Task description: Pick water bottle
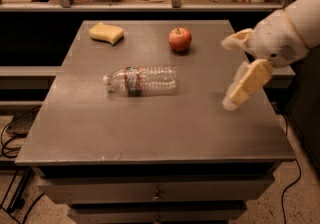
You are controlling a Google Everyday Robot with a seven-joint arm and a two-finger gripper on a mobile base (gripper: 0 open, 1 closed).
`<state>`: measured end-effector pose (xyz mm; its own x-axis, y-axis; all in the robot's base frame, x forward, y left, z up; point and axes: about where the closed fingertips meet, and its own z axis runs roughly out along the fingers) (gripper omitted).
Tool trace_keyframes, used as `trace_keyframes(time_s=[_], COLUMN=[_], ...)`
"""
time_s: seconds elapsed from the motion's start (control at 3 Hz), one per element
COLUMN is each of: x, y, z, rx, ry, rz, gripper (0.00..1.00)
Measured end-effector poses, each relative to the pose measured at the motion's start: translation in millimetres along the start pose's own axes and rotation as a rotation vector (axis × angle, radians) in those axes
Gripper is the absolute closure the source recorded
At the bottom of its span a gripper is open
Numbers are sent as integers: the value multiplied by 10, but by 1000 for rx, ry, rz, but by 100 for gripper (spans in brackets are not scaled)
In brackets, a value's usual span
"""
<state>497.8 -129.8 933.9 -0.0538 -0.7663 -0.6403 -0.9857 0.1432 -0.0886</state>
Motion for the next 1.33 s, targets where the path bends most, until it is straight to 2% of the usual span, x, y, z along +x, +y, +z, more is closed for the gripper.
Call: trace_keyframes(time_s=[0.67,1.33], x=[-703,-784], y=[-175,-233], z=[627,760], rx=[-55,-64], ry=[-195,-227], rz=[-86,-98], gripper=[0,0])
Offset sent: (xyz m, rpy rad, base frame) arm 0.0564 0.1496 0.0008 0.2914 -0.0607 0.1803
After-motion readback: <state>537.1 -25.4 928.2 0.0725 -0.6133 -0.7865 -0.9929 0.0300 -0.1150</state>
